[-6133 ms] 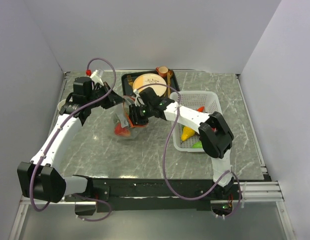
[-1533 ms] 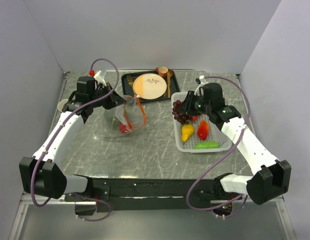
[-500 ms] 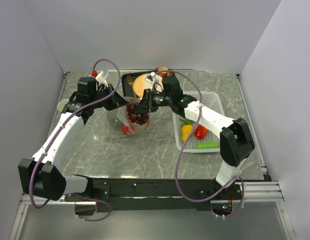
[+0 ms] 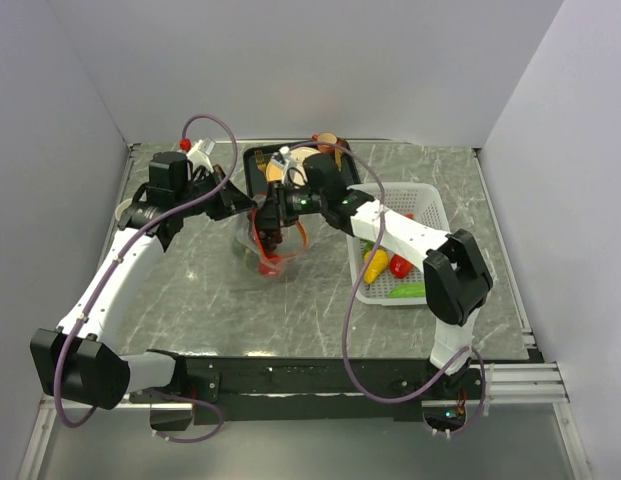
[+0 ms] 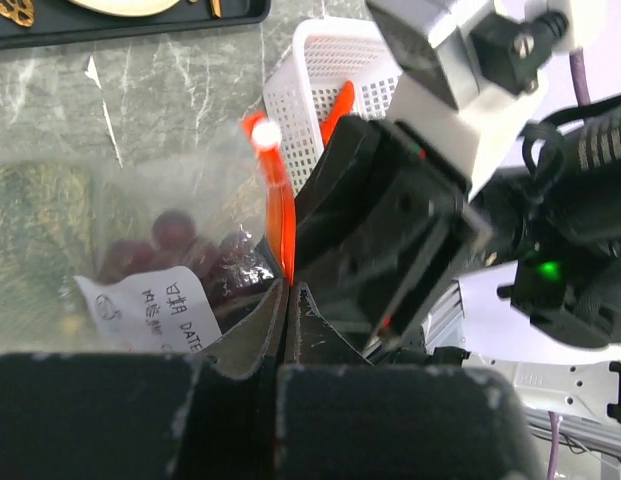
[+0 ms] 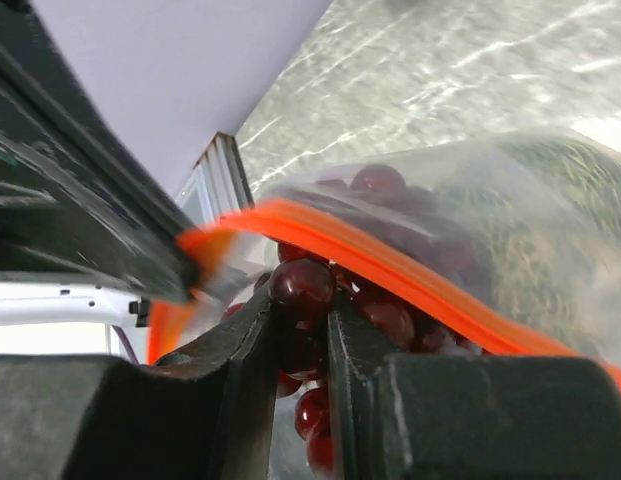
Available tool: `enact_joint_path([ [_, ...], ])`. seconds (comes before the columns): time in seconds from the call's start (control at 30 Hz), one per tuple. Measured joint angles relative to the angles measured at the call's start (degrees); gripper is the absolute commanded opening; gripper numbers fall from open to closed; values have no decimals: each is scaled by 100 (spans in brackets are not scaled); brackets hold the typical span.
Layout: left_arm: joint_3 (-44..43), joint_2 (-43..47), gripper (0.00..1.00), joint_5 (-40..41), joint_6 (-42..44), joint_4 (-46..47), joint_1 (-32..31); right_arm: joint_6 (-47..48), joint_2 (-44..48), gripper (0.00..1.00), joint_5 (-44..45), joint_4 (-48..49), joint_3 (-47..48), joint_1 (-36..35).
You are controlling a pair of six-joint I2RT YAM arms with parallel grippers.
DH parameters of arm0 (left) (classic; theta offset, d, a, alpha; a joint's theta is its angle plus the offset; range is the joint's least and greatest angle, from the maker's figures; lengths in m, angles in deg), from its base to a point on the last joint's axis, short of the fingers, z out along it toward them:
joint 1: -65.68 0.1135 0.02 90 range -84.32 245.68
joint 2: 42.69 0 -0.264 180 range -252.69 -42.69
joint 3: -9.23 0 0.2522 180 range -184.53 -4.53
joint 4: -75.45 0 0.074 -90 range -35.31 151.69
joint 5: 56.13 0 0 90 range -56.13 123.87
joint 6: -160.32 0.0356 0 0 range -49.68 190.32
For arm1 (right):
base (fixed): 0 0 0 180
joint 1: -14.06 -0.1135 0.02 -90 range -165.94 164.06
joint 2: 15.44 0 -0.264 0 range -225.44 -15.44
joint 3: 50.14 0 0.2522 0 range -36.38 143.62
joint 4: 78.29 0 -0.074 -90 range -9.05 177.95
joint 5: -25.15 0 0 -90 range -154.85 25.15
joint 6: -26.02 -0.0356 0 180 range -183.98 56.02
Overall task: Place the food in the zip-top bag and seal the zipper
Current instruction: Place the fake fruit in the zipper food storage bag.
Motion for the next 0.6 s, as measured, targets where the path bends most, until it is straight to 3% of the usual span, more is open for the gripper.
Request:
enact_joint_path([
  [0.1,-17,4,1,63,4,-26,0,4,-105,32,46,-70,153,-149],
  [0.17,-57,4,1,160,24,-87,0,24,-181,40,31,-197,214,-221],
  [0.2,-68,7,1,214,33,-116,0,39,-227,61,-9,-258,234,-240],
  [0.3,-70,15,1,365,42,-177,0,140,-356,81,-160,-535,275,-286],
  [0.33,-70,15,1,398,39,-210,0,188,-387,96,-212,-638,275,-289],
  [0.6,-70,140,1,920,35,-332,0,168,160,100,221,-680,-463,-168],
])
